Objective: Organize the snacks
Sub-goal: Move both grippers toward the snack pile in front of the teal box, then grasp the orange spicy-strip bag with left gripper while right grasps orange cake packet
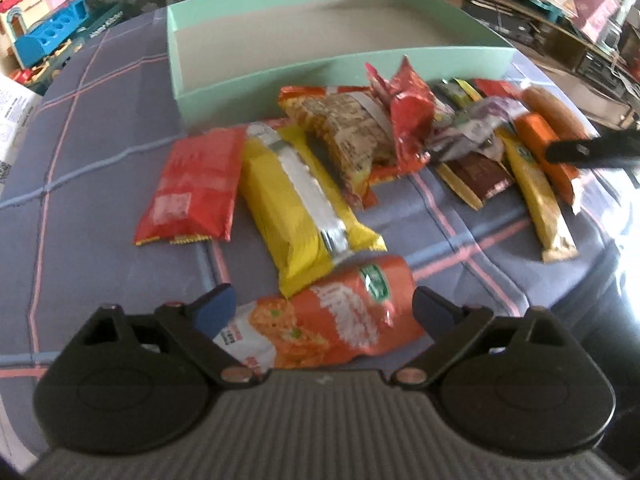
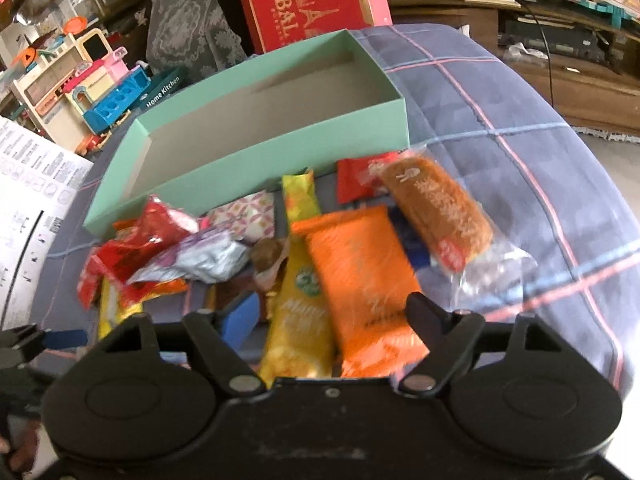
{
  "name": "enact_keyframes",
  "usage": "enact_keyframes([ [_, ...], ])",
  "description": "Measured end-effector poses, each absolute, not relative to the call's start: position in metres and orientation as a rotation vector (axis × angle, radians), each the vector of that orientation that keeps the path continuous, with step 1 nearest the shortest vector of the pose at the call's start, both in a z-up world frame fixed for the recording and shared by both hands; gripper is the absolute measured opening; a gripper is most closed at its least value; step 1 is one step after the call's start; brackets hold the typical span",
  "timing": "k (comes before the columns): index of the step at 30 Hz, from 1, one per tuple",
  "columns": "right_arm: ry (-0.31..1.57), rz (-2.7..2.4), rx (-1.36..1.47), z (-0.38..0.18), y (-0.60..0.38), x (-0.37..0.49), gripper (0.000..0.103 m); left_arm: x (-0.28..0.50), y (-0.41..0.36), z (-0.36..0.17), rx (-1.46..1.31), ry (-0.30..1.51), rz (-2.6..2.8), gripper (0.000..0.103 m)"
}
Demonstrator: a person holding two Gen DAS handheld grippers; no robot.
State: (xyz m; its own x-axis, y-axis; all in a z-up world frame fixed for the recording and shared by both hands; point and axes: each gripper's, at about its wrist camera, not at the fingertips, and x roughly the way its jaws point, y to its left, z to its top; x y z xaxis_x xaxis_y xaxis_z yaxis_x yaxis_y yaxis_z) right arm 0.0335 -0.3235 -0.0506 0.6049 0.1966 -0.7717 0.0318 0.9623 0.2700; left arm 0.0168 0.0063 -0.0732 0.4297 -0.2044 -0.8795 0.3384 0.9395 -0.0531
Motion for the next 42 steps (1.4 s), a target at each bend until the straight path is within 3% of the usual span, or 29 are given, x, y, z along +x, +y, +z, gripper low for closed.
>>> enact_keyframes([
  [7, 0.937, 0.089, 0.217, -0.066, -0.325, 0.053, 0.081, -0.001, 0.015, -0.076, 0.165, 1.111, -0.378, 0.096],
  [9, 0.953, 0.081, 0.212, -0.071, -0.325, 0.052, 0.077, -0.003, 0.018, -0.076, 0.178, 1.105, -0.384, 0.094],
  [10, 0.954, 0.085, 0.206, -0.072, -0.324, 0.050, 0.067, -0.003, 0.019, -0.075, 0.190, 1.099, -0.386, 0.093],
  [12, 0.956, 0.112, 0.207, -0.069, -0.323, 0.046, 0.055, -0.001, 0.017, -0.073, 0.214, 1.084, -0.395, 0.088],
  [17, 0.971, 0.131, 0.208, -0.063, -0.312, 0.036, 0.054, -0.002, -0.002, -0.072, 0.301, 1.051, -0.474, 0.063],
  [23, 0.991, 0.134, 0.201, -0.060, -0.307, 0.032, 0.059, -0.007, 0.006, -0.069, 0.197, 1.100, -0.470, 0.054],
  [34, 0.970, 0.104, 0.192, -0.060, -0.308, 0.039, 0.063, -0.007, -0.019, -0.074, 0.334, 1.068, -0.477, 0.066],
  [37, 0.963, 0.110, 0.174, -0.061, -0.309, 0.039, 0.062, -0.012, -0.021, -0.072, 0.328, 1.052, -0.508, 0.052],
  [42, 0.956, 0.137, 0.152, -0.064, -0.304, 0.043, 0.052, -0.015, -0.025, -0.065, 0.292, 1.034, -0.438, 0.029],
])
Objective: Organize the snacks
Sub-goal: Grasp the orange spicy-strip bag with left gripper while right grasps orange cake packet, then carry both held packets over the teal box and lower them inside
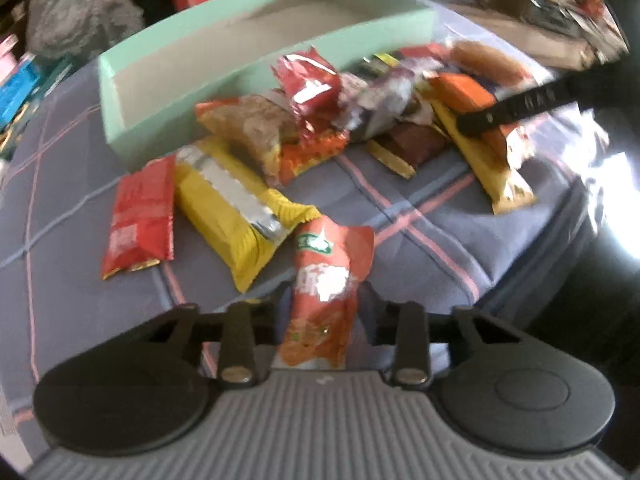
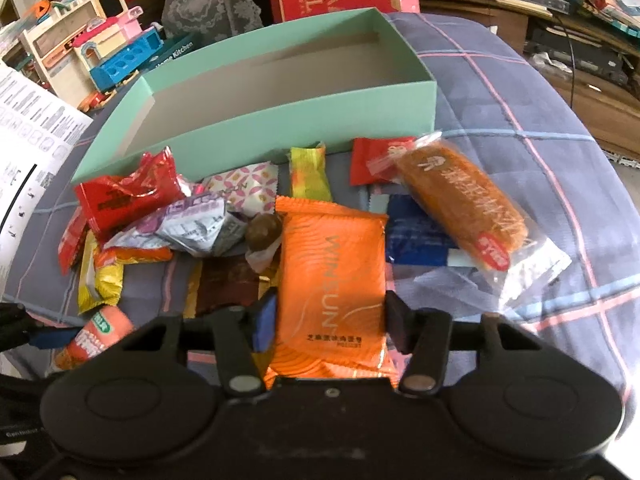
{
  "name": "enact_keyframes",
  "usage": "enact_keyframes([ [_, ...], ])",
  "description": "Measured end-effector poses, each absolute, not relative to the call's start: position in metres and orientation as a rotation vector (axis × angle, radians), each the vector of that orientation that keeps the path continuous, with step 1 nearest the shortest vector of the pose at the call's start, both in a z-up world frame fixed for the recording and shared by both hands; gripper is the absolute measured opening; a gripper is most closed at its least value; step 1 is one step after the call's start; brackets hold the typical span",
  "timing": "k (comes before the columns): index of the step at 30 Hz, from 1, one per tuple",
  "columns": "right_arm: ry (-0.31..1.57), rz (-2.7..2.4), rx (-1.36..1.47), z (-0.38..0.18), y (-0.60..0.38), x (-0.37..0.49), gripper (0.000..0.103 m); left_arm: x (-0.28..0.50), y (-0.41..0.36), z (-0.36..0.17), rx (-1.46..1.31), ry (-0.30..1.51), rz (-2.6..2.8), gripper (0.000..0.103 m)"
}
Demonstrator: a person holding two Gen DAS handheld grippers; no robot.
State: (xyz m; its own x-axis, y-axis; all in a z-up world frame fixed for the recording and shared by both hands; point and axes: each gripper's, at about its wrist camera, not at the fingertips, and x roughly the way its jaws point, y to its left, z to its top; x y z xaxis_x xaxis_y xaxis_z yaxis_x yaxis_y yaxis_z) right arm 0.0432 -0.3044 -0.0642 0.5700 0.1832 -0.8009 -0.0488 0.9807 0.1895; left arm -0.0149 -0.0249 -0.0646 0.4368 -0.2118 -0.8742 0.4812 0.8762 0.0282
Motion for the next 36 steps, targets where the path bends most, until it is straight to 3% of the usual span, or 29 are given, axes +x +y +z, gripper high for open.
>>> enact_keyframes([
  [27, 0.862, 0.106, 0.224, -0.027, -0.322, 0.018, 0.052, -0.015, 0.037, -0.004, -0.055, 0.926, -0.348, 0.028],
  [36, 0.794, 0.103, 0.220, 0.005, -0.346, 0.051, 0.052, 0.048, 0.050, 0.030, -0.046, 0.873, -0.244, 0.029],
])
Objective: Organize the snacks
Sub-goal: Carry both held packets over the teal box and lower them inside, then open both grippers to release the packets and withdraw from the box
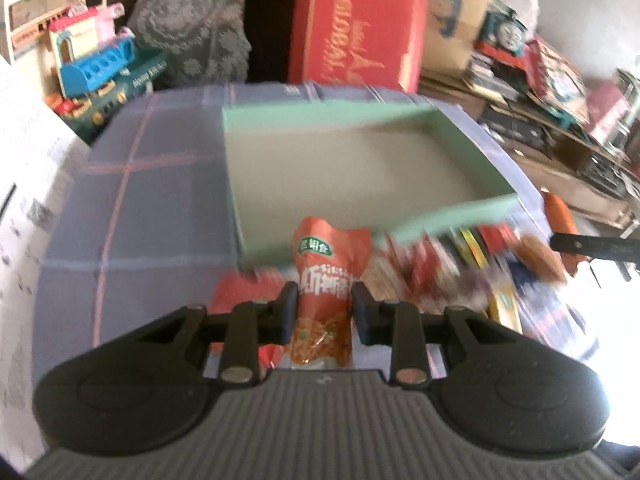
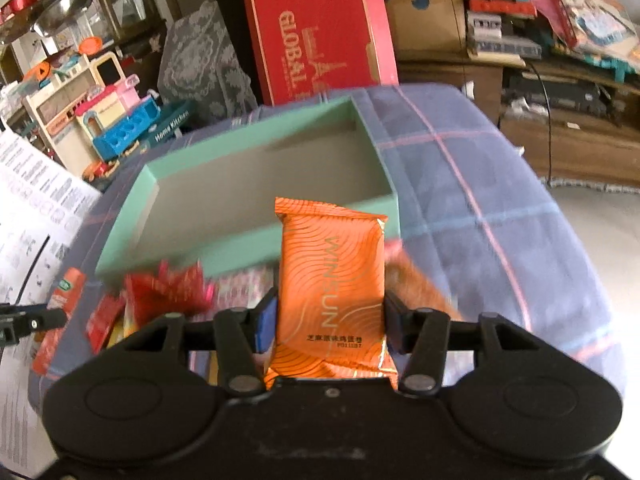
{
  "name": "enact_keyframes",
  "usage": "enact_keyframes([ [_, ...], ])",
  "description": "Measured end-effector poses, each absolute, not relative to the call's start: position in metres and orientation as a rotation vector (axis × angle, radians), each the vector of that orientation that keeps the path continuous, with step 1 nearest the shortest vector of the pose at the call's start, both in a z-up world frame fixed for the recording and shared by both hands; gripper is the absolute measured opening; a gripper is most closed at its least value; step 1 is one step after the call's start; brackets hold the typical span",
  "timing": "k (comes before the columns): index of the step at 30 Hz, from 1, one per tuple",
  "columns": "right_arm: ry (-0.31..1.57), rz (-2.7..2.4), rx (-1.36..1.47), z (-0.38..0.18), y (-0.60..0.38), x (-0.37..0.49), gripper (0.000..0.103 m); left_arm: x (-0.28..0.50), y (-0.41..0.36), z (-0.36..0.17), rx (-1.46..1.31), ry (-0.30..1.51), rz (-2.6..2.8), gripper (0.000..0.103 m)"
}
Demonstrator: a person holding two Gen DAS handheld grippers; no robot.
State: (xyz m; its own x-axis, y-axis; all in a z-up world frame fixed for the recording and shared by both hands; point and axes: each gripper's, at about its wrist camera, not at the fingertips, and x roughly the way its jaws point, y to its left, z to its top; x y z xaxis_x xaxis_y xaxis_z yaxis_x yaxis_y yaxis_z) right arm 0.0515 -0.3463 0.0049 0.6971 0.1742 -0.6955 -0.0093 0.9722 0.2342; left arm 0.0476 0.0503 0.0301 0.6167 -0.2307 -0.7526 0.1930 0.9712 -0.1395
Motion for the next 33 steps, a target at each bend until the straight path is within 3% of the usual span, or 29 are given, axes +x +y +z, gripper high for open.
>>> enact_keyframes([
  [6, 0.764, 0.137, 0.189, 0.028, -0.351, 0.120, 0.052, 0.130, 0.050, 0.049, -0.057, 0.837, -0.173, 0.030],
  [13, 0.778, 0.170, 0.166, 0.032, -0.344, 0.220, 0.052, 0.231, 0.048, 0.030, -0.098, 0.861, -0.077, 0.030],
  [24, 0.880, 0.163, 0.103, -0.018, -0.324, 0.319, 0.053, 0.302, 0.037, -0.012, -0.050, 0.907, -0.028, 0.033],
  [26, 0.873, 0.164, 0.097, -0.021, -0.324, 0.326, 0.058, 0.305, 0.035, -0.014, -0.033, 0.900, -0.017, 0.041],
  [27, 0.862, 0.160, 0.094, -0.022, -0.324, 0.326, 0.061, 0.305, 0.034, -0.014, -0.024, 0.890, -0.013, 0.056],
  [28, 0.854, 0.170, 0.102, -0.023, -0.325, 0.327, 0.071, 0.303, 0.032, -0.013, -0.015, 0.883, -0.010, 0.068],
  [29, 0.846, 0.181, 0.117, -0.021, -0.325, 0.327, 0.084, 0.301, 0.030, -0.011, -0.008, 0.869, -0.004, 0.091],
  [30, 0.834, 0.195, 0.137, -0.019, -0.325, 0.325, 0.093, 0.297, 0.028, -0.008, 0.000, 0.844, 0.003, 0.103],
  [31, 0.820, 0.194, 0.142, -0.016, -0.324, 0.322, 0.103, 0.293, 0.027, -0.004, 0.008, 0.813, 0.008, 0.103],
  [33, 0.782, 0.196, 0.148, -0.009, -0.323, 0.314, 0.103, 0.287, 0.024, 0.003, 0.011, 0.798, -0.002, 0.103],
])
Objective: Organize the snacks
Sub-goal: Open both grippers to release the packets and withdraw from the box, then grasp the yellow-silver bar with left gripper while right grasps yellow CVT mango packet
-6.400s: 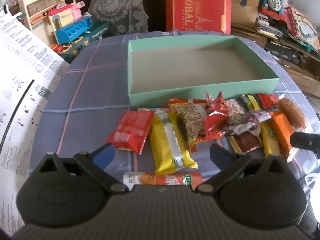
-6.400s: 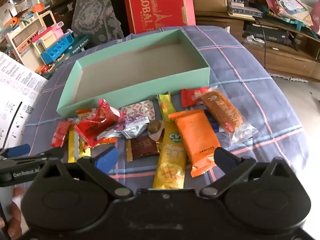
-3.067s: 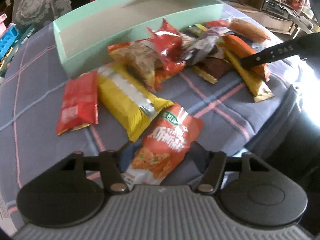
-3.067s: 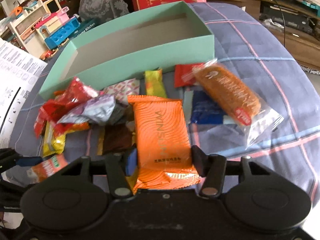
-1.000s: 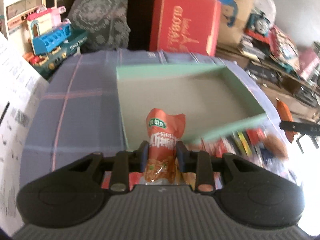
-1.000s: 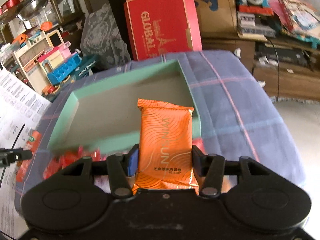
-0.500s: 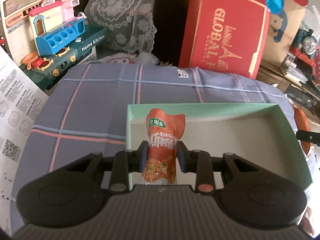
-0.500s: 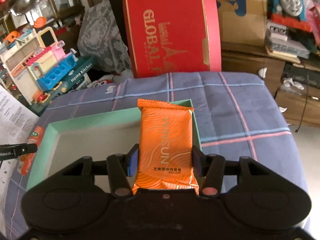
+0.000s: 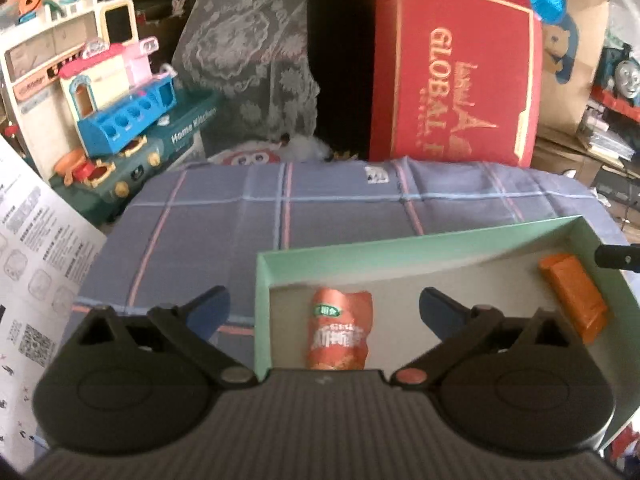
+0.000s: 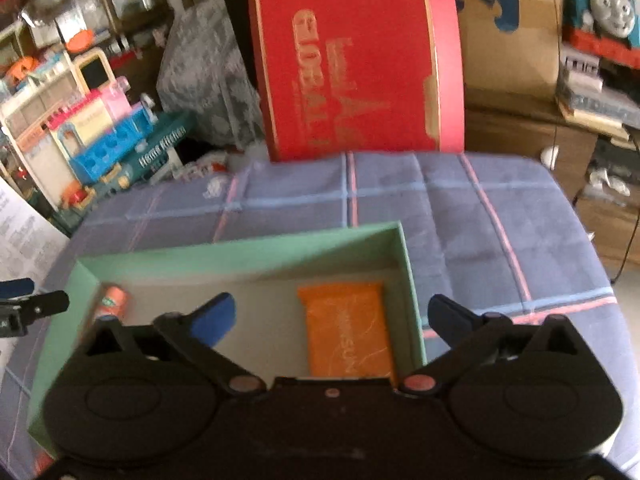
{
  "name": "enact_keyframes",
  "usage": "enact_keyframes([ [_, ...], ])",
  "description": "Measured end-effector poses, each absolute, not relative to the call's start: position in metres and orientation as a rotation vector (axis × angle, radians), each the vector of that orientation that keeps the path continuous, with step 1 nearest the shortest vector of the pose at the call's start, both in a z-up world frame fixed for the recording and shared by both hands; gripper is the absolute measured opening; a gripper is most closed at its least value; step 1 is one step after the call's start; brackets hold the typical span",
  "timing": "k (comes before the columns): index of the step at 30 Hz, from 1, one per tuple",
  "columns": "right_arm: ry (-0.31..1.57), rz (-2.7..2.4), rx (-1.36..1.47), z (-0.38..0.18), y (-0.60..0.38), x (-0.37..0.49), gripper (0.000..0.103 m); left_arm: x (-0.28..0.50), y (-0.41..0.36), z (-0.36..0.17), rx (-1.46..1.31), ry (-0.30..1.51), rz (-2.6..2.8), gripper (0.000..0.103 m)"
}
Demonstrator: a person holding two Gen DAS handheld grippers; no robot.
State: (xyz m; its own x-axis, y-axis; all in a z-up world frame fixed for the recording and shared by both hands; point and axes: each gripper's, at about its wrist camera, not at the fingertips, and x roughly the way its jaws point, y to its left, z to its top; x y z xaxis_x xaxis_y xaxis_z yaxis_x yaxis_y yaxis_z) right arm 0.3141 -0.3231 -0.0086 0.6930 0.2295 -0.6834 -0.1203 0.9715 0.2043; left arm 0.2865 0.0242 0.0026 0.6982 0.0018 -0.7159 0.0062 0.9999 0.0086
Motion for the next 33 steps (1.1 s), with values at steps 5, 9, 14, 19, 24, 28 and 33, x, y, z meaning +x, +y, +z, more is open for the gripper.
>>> enact_keyframes([
  [5, 0.777, 0.198, 0.208, 0.003, -0.330, 0.296, 0.103, 0.263, 0.026, 0.013, -0.048, 0.812, -0.040, 0.103],
  [9, 0.763, 0.219, 0.267, 0.013, -0.339, 0.268, 0.103, 0.232, 0.025, 0.015, -0.060, 0.832, -0.072, 0.103],
  [14, 0.753, 0.237, 0.299, 0.023, -0.343, 0.225, 0.103, 0.193, 0.020, 0.010, -0.054, 0.870, -0.105, 0.103],
  [19, 0.784, 0.227, 0.213, 0.030, -0.337, 0.185, 0.103, 0.158, 0.017, 0.004, -0.027, 0.889, -0.121, 0.103],
  [24, 0.784, 0.230, 0.211, 0.029, -0.336, 0.141, 0.103, 0.118, 0.024, -0.004, -0.061, 0.913, -0.126, 0.103],
  [28, 0.789, 0.204, 0.223, 0.017, -0.336, 0.106, 0.103, 0.088, 0.027, -0.015, -0.092, 0.946, -0.143, 0.103],
  [33, 0.846, 0.180, 0.271, -0.008, -0.336, 0.073, 0.103, 0.058, 0.024, -0.032, -0.088, 0.977, -0.156, 0.103],
])
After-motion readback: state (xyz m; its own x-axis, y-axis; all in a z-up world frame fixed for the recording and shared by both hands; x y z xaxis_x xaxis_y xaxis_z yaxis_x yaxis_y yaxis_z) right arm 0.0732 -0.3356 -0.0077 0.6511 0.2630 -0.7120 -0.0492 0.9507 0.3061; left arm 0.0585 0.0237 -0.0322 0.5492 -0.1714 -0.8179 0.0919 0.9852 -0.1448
